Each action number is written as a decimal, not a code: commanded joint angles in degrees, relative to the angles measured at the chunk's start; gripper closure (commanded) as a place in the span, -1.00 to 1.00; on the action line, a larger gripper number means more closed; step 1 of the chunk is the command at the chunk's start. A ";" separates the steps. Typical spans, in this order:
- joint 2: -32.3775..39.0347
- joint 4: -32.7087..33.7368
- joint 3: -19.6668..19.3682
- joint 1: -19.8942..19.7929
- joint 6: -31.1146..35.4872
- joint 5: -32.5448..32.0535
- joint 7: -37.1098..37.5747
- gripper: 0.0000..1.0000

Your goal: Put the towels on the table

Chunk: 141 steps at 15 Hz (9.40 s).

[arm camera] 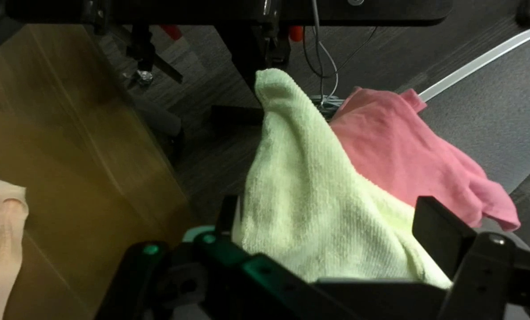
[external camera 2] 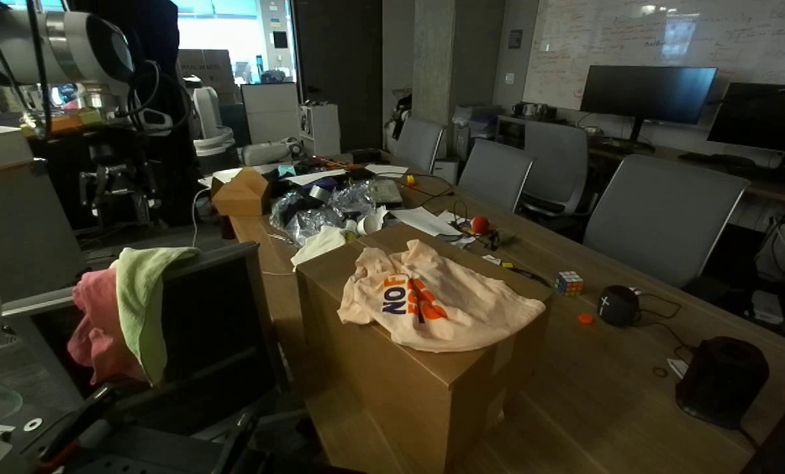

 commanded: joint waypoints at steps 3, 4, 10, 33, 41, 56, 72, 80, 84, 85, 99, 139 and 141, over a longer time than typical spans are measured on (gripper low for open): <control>1.59 2.11 -0.07 0.34 -0.72 5.41 -4.20 -1.00; 1.56 2.13 -0.04 0.34 -0.68 6.14 -4.69 -1.00; 2.87 2.04 -0.37 0.70 -0.89 6.04 -5.60 -1.00; 15.73 10.63 -4.39 6.09 -5.03 -6.08 -1.61 -0.31; 15.50 12.60 -5.44 6.46 -8.67 -7.76 0.08 0.91; 4.04 16.93 -6.16 6.20 -16.19 -17.77 11.14 0.97; -11.76 17.89 -15.58 -14.00 -18.44 -13.11 14.48 0.97; -13.50 19.62 -18.78 -19.81 -12.52 -14.08 23.65 0.97; -14.55 20.22 -20.08 -21.79 -7.86 -15.20 30.11 0.97; -14.33 20.69 -20.55 -22.42 -7.17 -14.88 32.04 0.97; -14.80 10.83 -18.64 -21.06 -21.09 -12.01 18.18 -1.00; -1.26 2.62 2.33 4.26 -3.39 -7.55 8.10 -1.00; -0.53 2.25 2.30 4.44 -3.42 -7.02 7.97 -1.00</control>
